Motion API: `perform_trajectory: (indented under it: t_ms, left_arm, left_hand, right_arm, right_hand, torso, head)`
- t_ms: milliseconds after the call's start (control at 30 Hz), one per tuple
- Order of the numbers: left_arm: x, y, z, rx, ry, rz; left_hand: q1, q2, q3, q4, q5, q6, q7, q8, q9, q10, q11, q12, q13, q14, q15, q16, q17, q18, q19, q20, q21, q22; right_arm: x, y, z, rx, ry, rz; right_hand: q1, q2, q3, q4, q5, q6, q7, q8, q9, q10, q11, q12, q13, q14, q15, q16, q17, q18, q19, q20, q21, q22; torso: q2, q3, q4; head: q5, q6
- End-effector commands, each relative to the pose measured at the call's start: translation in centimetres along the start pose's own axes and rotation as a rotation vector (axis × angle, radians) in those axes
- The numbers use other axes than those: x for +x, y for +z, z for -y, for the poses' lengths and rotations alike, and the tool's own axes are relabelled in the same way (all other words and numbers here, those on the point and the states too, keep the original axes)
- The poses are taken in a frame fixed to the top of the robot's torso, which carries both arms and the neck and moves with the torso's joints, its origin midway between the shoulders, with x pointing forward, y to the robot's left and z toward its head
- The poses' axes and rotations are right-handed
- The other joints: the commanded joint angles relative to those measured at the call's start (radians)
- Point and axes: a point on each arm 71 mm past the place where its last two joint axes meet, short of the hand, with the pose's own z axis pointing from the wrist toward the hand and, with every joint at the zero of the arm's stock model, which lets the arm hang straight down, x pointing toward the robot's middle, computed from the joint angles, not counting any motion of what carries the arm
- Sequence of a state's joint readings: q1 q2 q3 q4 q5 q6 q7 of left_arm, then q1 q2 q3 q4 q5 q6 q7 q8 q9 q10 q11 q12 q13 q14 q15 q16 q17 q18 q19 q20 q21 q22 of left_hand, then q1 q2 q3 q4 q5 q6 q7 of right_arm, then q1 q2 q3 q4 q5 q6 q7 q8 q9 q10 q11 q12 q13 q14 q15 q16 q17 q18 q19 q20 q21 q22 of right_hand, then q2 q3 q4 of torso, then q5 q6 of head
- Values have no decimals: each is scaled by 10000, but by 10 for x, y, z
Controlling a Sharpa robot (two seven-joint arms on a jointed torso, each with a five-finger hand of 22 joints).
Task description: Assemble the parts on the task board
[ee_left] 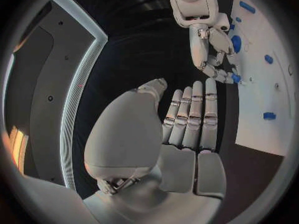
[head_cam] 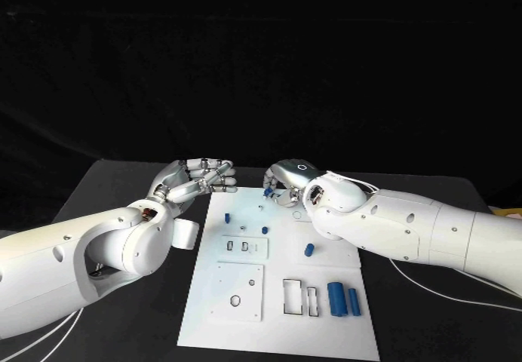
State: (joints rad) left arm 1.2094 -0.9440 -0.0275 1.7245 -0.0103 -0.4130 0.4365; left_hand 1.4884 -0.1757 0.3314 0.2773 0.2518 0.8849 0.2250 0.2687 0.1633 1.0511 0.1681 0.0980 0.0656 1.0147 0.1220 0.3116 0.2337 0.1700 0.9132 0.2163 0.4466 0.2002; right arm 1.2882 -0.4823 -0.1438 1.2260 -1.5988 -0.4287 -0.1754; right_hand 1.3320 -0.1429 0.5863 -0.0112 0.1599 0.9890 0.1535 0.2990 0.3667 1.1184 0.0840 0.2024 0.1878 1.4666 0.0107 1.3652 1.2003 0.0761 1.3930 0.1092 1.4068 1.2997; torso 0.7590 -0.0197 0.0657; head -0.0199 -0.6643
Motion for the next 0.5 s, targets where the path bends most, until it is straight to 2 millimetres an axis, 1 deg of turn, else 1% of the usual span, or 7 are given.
perform_trajectory:
  t_ms: [33, 133, 267, 500]
  left_arm:
    - [4, 0, 2, 87, -117, -221]
    - [4, 0, 3, 98, -117, -231]
    - [4, 1, 4, 113, -112, -235]
    - [4, 1, 4, 123, -107, -245]
  left_hand:
    - [-34, -24, 58, -13, -52, -45, 77, -36, -7, 1, 54, -68, 3, -40, 2, -50, 11, 107, 36, 7, 38, 14]
    - [-34, -24, 58, -13, -52, -45, 77, -36, -7, 1, 54, -68, 3, -40, 2, -50, 11, 107, 36, 7, 38, 14]
    - [-34, -24, 58, -13, -52, -45, 77, -36, -7, 1, 54, -68, 3, -40, 2, -50, 11, 107, 36, 7, 38, 14]
    - [-34, -24, 58, -13, -52, -45, 77, -36, -7, 1, 54, -68, 3, -40, 2, -50, 11, 107, 36, 7, 38, 14]
  right_arm:
    - [3, 1, -1, -11, -109, -248]
    - [5, 2, -2, -19, -106, -326]
    - [7, 3, -2, -28, -98, -384]
    - [10, 4, -3, -47, -84, -519]
  right_hand:
    - [-82, 29, 26, 10, 36, -4, -7, 12, 7, 58, 22, 15, 9, 353, -40, 45, -1, -143, 40, 33, 36, -8]
    - [-92, 21, 27, 12, 31, -7, -7, 10, 11, 53, 23, 11, 7, 352, -38, 44, -6, -143, 41, 34, 38, -4]
    - [-105, 13, 27, 16, 25, -11, -7, 7, 14, 46, 25, 6, 4, 351, -37, 46, -7, -140, 32, 35, 31, -15]
    - [-130, -1, 33, 23, 15, -27, -6, -2, 20, 21, 30, -12, -5, 348, -33, 44, -19, -135, 17, 39, 19, -32]
  torso:
    - [6, 1, -5]
    - [2, -3, 2]
    - [7, -6, -3]
    - [-5, -14, -7]
  head:
    - [42, -19]
    - [50, -39]
    - [80, -69]
    - [85, -95]
